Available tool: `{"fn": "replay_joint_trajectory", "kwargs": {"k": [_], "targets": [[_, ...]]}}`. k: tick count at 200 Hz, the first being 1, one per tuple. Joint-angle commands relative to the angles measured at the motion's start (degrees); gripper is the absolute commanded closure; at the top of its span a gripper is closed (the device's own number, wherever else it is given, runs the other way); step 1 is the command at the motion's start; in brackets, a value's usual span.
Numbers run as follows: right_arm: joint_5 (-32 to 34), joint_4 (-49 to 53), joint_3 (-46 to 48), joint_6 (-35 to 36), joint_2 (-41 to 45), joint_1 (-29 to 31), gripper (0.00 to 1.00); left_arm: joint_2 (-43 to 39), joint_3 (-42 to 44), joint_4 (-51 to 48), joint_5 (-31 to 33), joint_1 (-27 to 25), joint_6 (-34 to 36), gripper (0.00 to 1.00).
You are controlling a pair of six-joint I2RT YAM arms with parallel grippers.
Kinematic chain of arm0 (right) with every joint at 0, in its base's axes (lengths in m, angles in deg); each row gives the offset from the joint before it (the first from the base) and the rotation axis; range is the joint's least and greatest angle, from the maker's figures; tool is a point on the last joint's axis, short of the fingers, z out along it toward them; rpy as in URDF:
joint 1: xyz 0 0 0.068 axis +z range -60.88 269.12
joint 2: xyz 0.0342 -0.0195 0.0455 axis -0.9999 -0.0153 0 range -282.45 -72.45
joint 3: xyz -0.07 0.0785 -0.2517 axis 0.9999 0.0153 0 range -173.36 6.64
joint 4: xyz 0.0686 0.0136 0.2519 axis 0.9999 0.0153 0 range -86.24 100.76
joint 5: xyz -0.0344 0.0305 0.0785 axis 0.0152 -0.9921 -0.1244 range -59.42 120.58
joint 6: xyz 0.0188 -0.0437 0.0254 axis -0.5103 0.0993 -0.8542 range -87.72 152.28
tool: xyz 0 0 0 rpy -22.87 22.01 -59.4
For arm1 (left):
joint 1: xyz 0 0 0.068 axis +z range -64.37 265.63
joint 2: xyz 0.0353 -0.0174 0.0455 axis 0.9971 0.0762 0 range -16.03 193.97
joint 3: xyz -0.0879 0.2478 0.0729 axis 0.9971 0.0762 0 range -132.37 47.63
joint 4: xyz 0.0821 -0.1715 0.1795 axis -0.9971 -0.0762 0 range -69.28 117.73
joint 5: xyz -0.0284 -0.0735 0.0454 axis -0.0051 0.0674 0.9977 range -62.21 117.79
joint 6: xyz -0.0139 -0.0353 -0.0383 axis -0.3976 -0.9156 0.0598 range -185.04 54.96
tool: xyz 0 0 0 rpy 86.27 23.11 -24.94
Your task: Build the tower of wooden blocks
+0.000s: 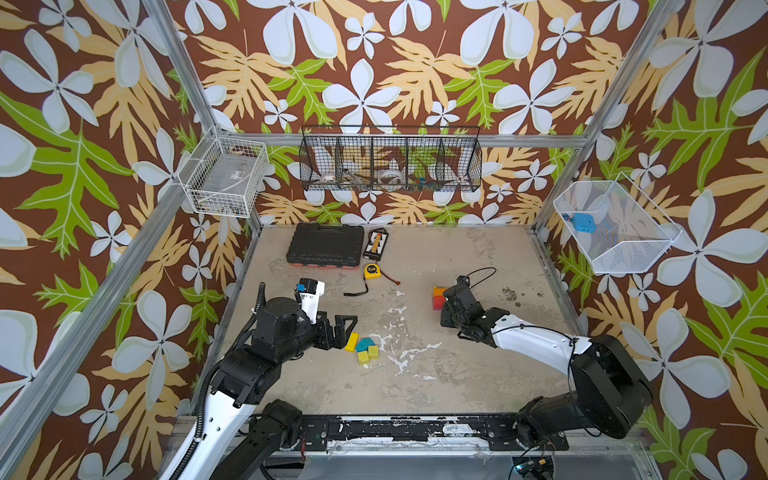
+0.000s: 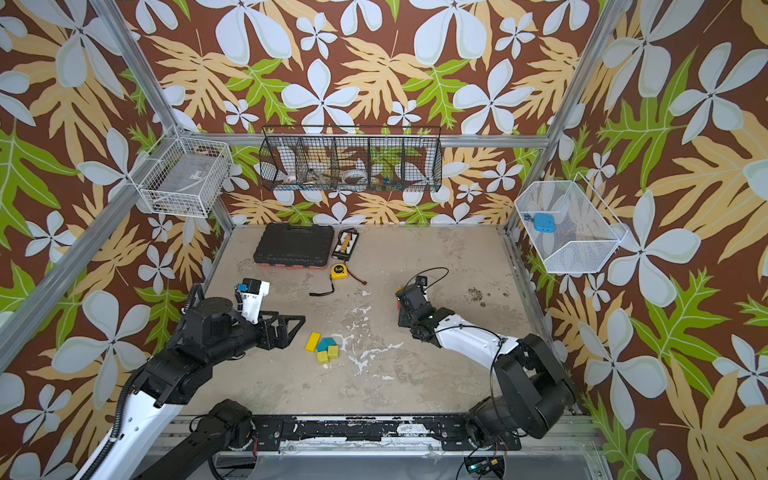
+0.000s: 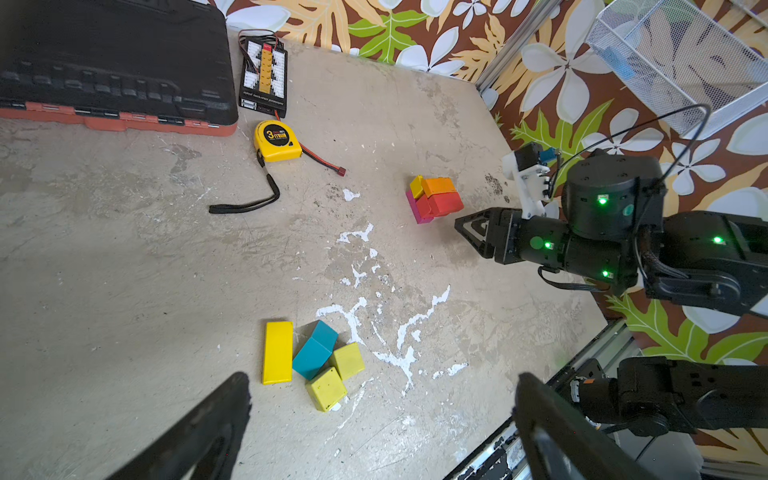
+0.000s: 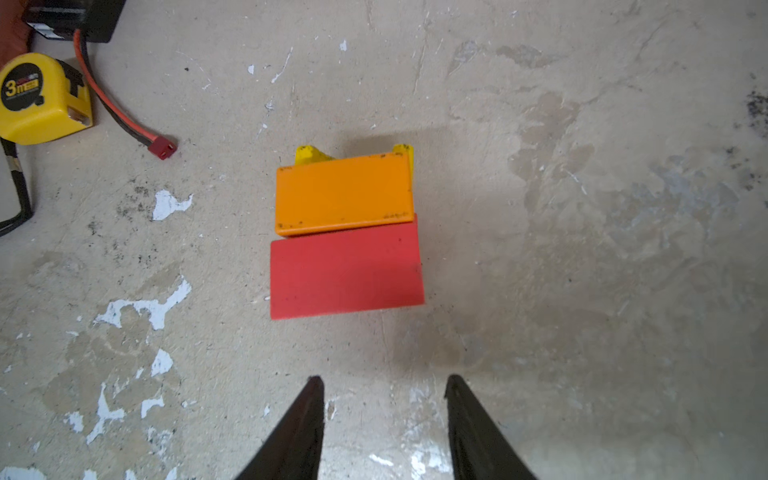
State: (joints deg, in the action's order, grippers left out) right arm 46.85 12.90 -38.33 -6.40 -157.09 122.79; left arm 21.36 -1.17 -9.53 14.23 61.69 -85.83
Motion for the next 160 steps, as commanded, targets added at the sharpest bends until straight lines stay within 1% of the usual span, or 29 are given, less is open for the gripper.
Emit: {"fn": "replay_joint_trajectory", "kwargs": {"k": [1, 96, 160], "targets": [[2.16, 0.34, -1.32, 0.36, -1.62, -0.09, 0.52, -0.03, -0.03, 0.79, 0.00, 0.04, 0.06, 0.00], [2.56, 0.57, -4.14, 0.86, -5.79, -1.06, 0.53, -0.39, -0.04, 0.77, -0.02, 0.08, 0.14, 0.00], [1.88, 0.83, -4.57, 0.63, -6.11, -1.15, 0.55, -0.53, -0.02, 0.69, -0.01, 0.04, 0.14, 0.00]]}}
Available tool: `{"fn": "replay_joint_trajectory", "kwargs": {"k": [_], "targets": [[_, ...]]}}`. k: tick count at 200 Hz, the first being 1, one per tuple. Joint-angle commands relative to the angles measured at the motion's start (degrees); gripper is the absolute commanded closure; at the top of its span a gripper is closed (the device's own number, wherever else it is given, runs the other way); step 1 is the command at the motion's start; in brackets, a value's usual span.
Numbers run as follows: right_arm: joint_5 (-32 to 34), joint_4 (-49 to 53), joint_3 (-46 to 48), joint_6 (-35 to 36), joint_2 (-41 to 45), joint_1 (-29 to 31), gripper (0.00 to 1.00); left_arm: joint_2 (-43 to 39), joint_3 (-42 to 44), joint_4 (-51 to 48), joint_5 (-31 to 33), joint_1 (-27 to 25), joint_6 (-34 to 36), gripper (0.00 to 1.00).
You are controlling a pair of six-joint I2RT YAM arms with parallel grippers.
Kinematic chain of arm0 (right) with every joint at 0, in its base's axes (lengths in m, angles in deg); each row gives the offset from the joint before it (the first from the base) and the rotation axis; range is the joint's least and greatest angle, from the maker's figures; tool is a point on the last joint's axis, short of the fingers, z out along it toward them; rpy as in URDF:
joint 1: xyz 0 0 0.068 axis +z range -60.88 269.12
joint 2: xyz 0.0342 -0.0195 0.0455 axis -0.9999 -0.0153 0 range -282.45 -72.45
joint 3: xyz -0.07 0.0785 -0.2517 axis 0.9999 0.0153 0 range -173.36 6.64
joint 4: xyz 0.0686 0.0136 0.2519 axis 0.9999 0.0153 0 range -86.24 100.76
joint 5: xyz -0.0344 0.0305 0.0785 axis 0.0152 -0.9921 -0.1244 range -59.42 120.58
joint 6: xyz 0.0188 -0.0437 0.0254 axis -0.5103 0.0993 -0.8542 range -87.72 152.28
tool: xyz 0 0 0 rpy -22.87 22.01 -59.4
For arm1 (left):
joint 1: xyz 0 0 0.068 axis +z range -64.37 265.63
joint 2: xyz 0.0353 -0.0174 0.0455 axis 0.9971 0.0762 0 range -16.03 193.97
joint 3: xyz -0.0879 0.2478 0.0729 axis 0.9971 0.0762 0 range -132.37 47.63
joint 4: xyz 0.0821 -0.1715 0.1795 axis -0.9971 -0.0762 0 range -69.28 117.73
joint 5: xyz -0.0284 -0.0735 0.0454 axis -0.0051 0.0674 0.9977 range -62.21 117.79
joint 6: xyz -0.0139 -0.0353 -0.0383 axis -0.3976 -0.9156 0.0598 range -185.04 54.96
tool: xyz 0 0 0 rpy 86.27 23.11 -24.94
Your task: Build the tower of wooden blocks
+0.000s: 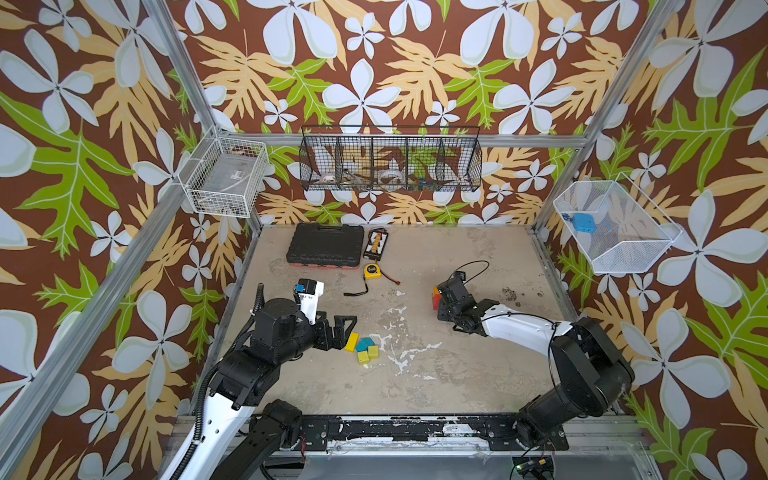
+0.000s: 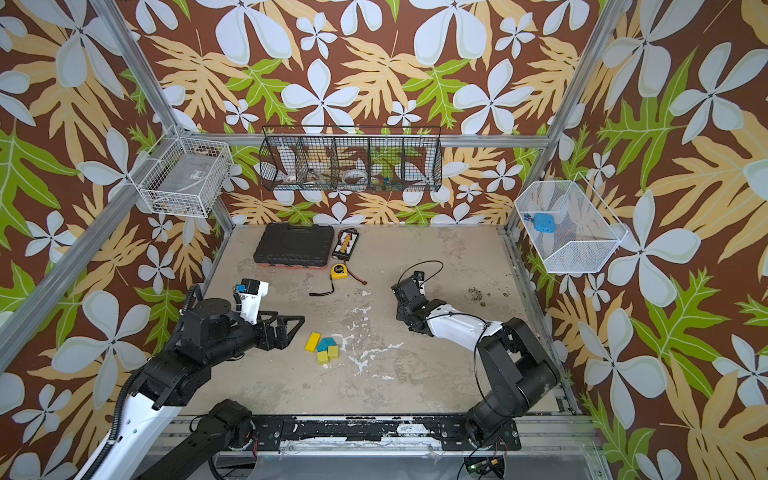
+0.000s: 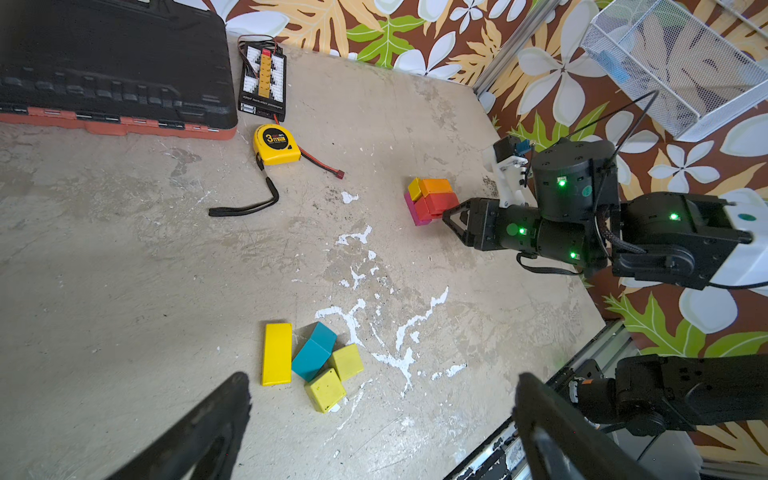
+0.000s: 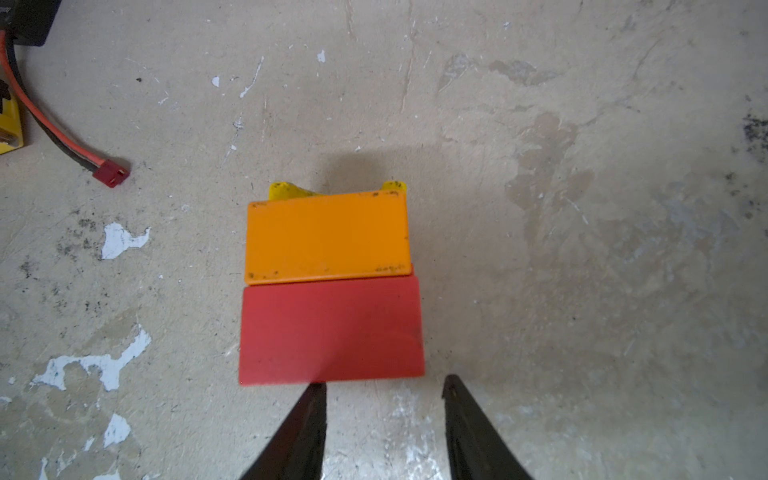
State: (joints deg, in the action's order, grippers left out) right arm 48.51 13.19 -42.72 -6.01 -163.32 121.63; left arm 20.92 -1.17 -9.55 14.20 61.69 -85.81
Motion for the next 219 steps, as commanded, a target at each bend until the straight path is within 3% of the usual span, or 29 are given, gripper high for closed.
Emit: {"fn": "replay_joint_trajectory", "kwargs": {"k": [1, 84, 99, 133, 168, 193, 219], "targets": [[0.20, 0.57, -0.19, 0.23, 0.14, 0.01, 0.55, -0.11, 0.00, 0.76, -0.01, 0.04, 0.12, 0.00], [0.76, 3.42, 3.66, -0.65, 10.11, 0.25, 0.56, -0.28, 0.01, 0.72, 0.05, 0.04, 0.10, 0.00], [0.52, 3.57, 4.94, -1.06, 13.99, 1.15, 0.50, -0.28, -0.04, 0.75, 0.05, 0.04, 0.04, 0.00], [1.57, 2.96, 5.35, -2.27, 19.69, 8.65, 0.41, -0.20, 0.03, 0.77, 0.13, -0.01, 0.06, 0.00], [6.85, 5.92, -0.28, -2.06, 16.10, 17.37, 0.38, -0.30, -0.02, 0.63, 0.31, 0.04, 0.01, 0.00], [9.92, 6.89, -0.67, -3.34, 14.74, 15.99, 0.41, -0.38, 0.01, 0.72, 0.22, 0.02, 0.03, 0.00], [5.76, 3.52, 3.15, -2.47, 15.74, 9.15, 0.43, -0.28, -0.04, 0.63, 0.12, 0.04, 0.03, 0.00]]}}
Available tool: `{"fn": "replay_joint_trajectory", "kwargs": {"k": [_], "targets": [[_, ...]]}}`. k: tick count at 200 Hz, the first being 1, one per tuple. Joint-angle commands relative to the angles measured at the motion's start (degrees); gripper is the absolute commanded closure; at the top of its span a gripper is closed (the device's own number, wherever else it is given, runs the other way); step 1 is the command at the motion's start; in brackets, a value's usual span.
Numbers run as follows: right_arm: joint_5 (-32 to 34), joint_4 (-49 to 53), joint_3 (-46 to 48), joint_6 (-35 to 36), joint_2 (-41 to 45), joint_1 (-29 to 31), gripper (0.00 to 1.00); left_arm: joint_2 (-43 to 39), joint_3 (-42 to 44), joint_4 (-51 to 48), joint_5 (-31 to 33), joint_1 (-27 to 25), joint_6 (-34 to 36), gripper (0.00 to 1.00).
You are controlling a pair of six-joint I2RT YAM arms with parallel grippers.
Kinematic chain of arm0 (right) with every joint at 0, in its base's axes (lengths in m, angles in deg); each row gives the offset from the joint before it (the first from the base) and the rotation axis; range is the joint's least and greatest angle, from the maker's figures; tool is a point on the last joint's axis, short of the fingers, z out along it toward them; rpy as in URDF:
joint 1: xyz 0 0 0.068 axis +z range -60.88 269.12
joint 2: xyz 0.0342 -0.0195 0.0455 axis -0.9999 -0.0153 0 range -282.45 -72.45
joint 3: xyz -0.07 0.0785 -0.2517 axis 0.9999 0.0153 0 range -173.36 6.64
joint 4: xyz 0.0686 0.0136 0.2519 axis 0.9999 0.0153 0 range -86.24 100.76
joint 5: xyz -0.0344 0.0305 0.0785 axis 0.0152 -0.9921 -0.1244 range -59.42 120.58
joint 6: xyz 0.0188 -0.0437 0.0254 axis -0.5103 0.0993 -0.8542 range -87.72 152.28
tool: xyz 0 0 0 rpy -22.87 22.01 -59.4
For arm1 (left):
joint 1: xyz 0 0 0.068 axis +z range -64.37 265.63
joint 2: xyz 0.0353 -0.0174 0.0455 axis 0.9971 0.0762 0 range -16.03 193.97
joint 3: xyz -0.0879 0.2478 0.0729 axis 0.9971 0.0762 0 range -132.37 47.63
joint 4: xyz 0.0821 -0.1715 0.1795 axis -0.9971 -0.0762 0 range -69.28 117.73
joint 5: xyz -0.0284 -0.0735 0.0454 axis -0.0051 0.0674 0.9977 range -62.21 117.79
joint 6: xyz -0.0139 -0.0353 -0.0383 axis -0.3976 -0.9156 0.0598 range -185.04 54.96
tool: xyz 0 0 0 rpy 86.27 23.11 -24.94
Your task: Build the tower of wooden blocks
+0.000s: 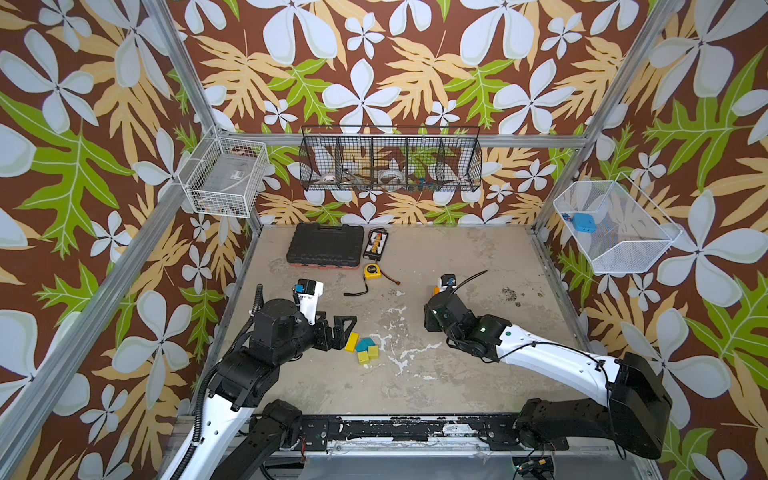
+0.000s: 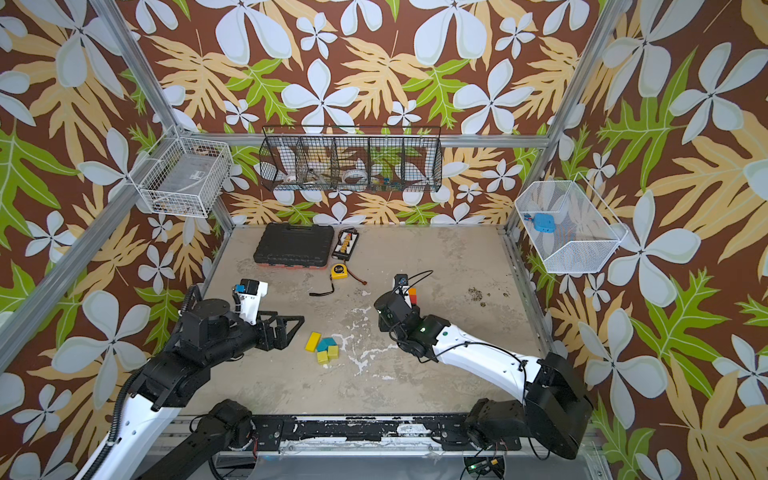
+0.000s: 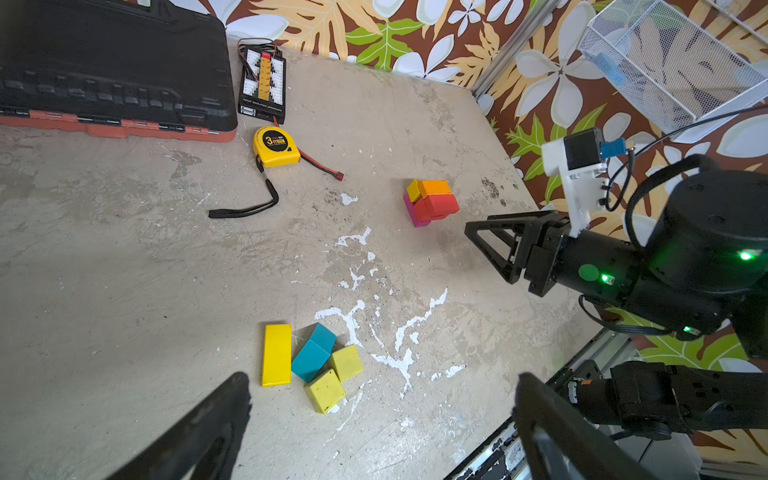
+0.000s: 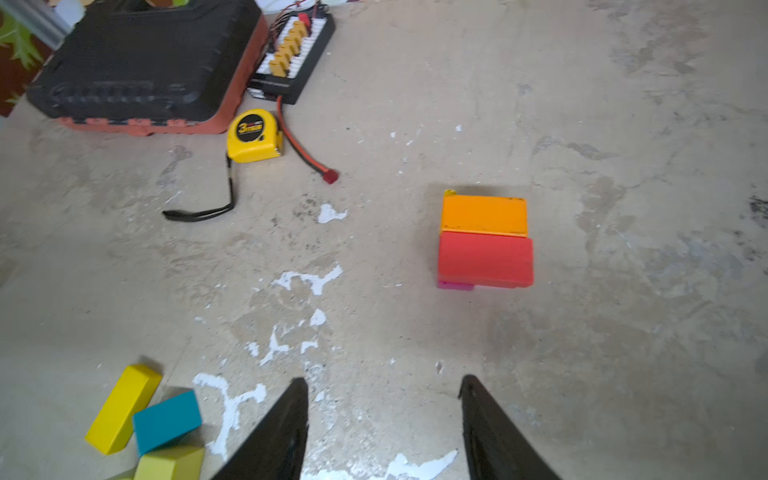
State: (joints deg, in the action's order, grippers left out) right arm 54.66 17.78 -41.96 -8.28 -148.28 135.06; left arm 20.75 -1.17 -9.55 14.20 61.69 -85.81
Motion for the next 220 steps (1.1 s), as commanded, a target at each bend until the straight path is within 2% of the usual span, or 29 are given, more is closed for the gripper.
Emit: {"fn": "replay_joint_trajectory", "kwargs": {"k": [1, 44, 59, 119, 220], "targets": [[-0.58, -1.22, 2.47, -0.17, 0.78, -4.58, 0.43, -0.12, -0.01, 0.63, 0.13, 0.04, 0.03, 0.00], [-6.65, -5.99, 7.33, 2.30, -0.14, -17.06, 0.45, -0.06, -0.04, 0.61, 0.11, 0.04, 0.10, 0.00], [-8.29, -6.58, 7.30, 3.22, -1.76, -19.56, 0.48, -0.02, 0.02, 0.63, 0.12, 0.04, 0.03, 0.00], [-9.80, -7.25, 4.33, 4.00, -7.80, -20.53, 0.50, 0.02, -0.06, 0.63, 0.21, 0.04, 0.03, 0.00], [-11.06, -7.15, 2.11, 3.91, -11.27, -20.53, 0.53, -0.12, -0.03, 0.67, 0.13, 0.04, 0.03, 0.00]]}}
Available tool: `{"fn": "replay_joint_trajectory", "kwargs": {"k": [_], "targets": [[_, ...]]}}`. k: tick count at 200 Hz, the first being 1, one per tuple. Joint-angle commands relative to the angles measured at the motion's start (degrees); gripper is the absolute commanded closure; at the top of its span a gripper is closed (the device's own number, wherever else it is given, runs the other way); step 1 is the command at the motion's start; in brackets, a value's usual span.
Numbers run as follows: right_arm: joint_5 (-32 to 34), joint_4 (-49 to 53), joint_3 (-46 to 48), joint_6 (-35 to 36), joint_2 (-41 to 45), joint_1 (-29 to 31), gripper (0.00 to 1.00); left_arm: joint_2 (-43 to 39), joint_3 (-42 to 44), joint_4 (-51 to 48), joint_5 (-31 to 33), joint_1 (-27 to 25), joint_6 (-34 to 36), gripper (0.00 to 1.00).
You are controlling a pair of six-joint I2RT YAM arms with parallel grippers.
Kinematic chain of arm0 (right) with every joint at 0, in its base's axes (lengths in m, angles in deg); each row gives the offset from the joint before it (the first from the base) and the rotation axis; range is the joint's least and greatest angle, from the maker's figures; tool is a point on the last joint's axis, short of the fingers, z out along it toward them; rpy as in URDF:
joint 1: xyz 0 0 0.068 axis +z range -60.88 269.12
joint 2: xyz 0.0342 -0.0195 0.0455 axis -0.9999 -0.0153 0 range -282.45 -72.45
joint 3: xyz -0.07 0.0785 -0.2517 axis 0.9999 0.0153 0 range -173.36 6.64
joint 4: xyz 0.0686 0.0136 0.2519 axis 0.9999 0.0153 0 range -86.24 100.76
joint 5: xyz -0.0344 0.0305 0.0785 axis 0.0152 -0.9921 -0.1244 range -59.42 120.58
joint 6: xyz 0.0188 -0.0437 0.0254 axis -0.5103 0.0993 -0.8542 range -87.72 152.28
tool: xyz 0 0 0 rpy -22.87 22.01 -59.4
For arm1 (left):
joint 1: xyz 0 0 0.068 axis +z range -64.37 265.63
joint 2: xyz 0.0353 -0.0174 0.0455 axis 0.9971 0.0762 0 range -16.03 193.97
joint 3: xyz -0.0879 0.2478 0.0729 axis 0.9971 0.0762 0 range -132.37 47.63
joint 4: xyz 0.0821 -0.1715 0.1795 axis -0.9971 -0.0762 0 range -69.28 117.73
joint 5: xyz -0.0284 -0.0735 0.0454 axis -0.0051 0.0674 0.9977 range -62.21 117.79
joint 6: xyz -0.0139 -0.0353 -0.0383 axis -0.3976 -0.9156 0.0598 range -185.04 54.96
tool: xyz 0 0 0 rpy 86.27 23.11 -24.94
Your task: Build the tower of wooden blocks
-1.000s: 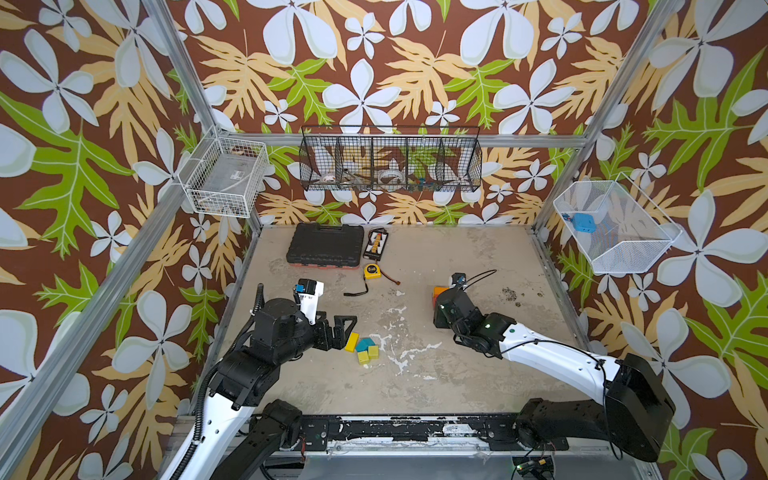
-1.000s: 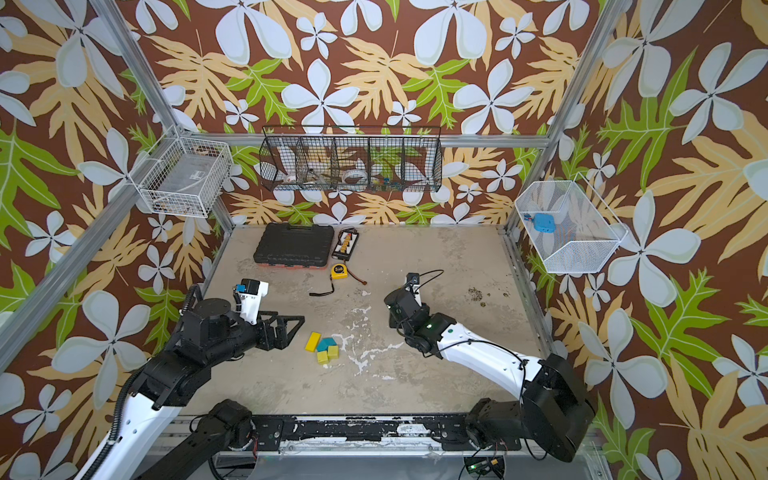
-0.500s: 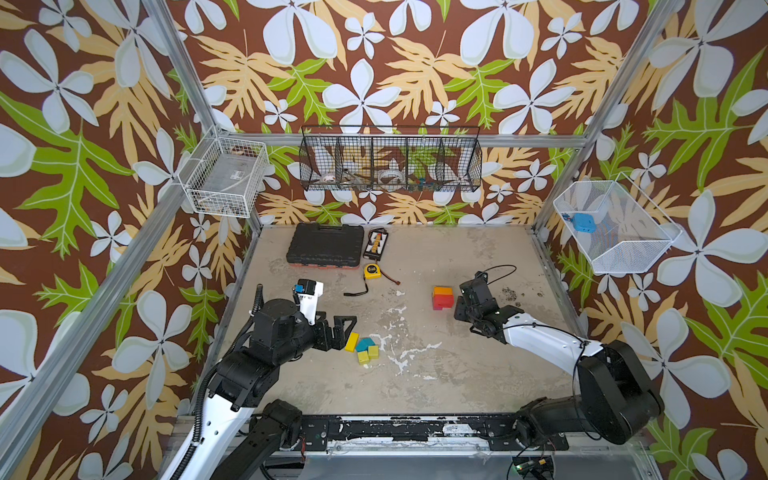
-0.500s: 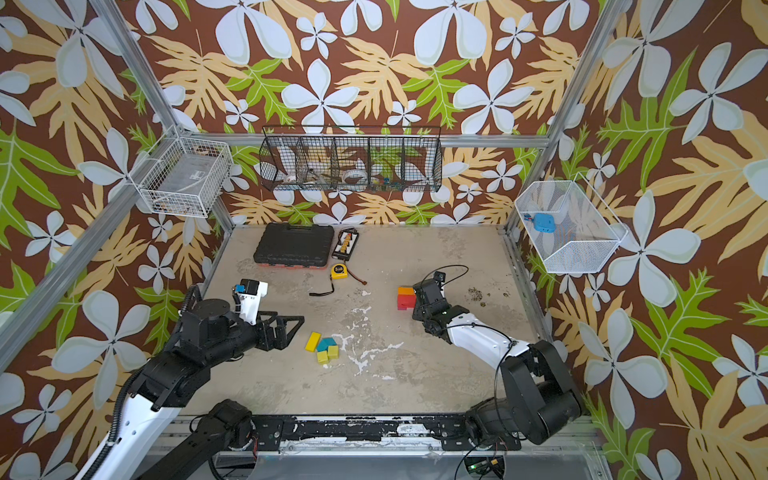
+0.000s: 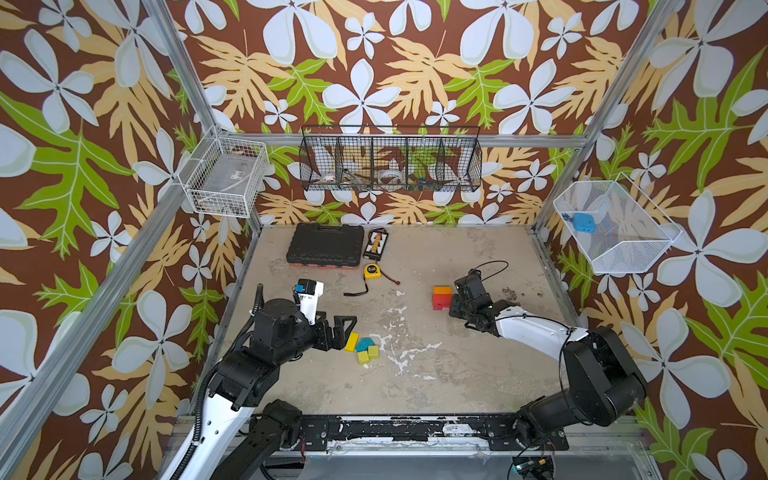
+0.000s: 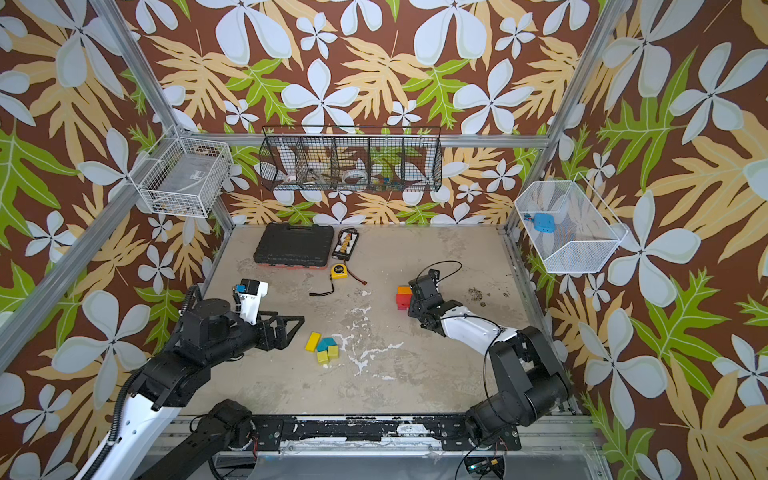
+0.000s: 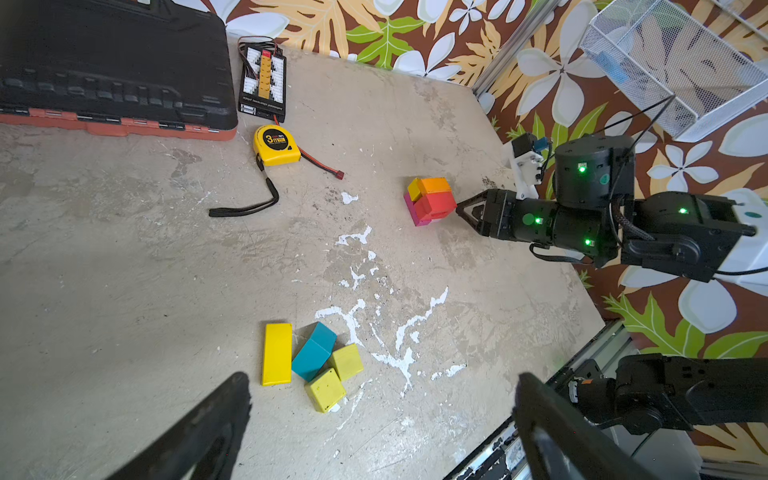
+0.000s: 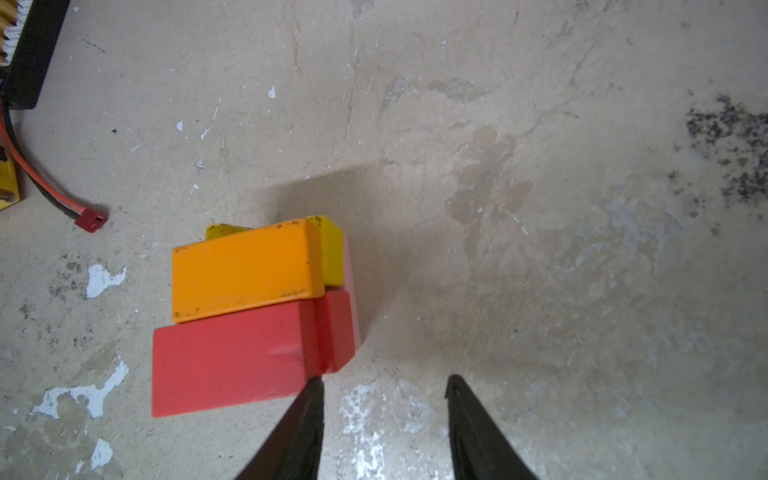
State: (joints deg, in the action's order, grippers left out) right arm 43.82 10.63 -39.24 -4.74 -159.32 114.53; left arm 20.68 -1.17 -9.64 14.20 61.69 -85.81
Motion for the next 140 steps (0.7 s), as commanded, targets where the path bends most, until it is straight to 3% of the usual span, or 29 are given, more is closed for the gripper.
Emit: {"fn": "replay_joint_trajectory", "kwargs": {"k": [1, 48, 68, 92, 140], "targets": [[-0.18, -0.01, -0.60, 0.37, -0.23, -0.01, 0.53, -0.05, 0.04, 0.74, 0.13, 0.04, 0.03, 0.00], [0.23, 0.72, 1.34, -0.34, 3.92, 0.12, 0.52, 0.04, 0.03, 0.75, 0.05, 0.04, 0.04, 0.00], [-0.38, -0.58, 2.73, 0.42, 6.80, 1.45, 0.34, 0.17, 0.02, 0.72, 0.01, 0.04, 0.05, 0.00], [3.75, 1.26, 0.19, 1.65, 6.42, 5.87, 0.11, 0.12, 0.02, 0.71, 0.05, 0.04, 0.04, 0.00], [8.56, 6.54, -9.17, 1.67, -4.32, 9.07, 0.04, -0.09, -0.02, 0.68, -0.01, 0.04, 0.04, 0.00]]}}
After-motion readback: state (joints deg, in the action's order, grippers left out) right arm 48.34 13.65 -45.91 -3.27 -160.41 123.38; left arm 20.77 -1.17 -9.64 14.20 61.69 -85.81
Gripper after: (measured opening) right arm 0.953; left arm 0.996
